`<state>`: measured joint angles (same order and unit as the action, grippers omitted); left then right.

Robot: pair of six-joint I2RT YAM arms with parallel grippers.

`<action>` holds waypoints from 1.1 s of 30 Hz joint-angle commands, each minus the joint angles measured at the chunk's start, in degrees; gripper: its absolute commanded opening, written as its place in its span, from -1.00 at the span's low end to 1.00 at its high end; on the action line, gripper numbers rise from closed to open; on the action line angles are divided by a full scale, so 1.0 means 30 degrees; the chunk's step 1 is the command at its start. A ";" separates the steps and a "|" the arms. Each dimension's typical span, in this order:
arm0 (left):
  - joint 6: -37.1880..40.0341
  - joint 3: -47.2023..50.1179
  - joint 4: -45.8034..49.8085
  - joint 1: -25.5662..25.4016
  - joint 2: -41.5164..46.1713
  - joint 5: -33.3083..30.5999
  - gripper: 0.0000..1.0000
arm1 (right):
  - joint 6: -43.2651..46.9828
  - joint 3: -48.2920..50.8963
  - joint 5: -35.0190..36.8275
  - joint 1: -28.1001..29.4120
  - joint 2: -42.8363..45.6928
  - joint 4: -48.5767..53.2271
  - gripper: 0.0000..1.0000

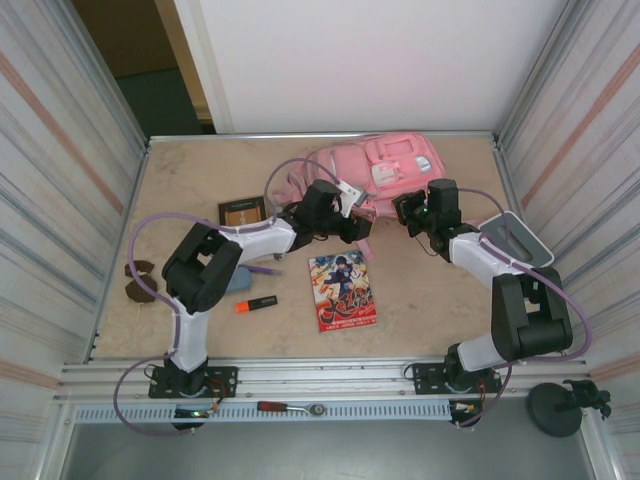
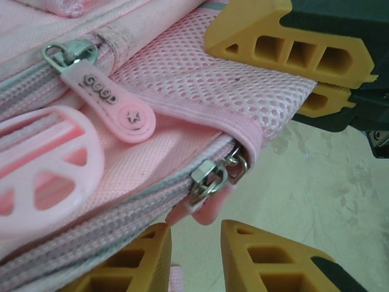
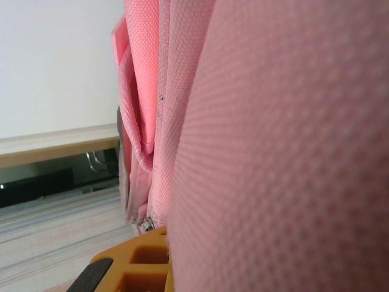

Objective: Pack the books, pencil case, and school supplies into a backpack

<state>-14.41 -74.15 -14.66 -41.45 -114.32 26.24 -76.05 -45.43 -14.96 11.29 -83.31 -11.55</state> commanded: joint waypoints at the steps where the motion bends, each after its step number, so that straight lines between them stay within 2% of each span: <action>1: -0.0113 -0.0757 -0.1374 0.0127 -0.0301 0.0489 -0.48 | 0.0463 -0.0912 -0.0990 0.0269 0.0193 -0.0868 -0.98; 16: -0.0688 -0.0069 -0.2498 0.0623 0.0146 0.1039 -0.68 | 0.0858 -0.0802 -0.0837 0.0251 0.0143 -0.0573 -0.99; 23: -0.0557 0.0488 -0.2549 0.0660 0.0420 0.0812 -0.93 | 0.1136 -0.0736 -0.0726 0.0108 0.0131 -0.0312 -1.00; 25: -0.0567 0.0832 -0.2679 0.0662 0.0590 0.0670 -0.94 | 0.1182 -0.0694 -0.0689 0.0046 0.0159 -0.0310 -1.00; 27: -0.0665 0.1121 -0.2818 0.0659 0.0665 0.0691 -0.89 | 0.1180 -0.0677 -0.0723 0.0016 0.0164 -0.0309 -1.00; 33: -0.0816 0.1538 -0.3244 0.0645 0.0622 0.0843 -0.51 | 0.1180 -0.0821 -0.0849 0.0016 0.0032 -0.0339 -1.00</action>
<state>-16.78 -70.59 -21.82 -40.12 -114.54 29.10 -74.32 -45.52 -15.00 11.25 -83.53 -10.22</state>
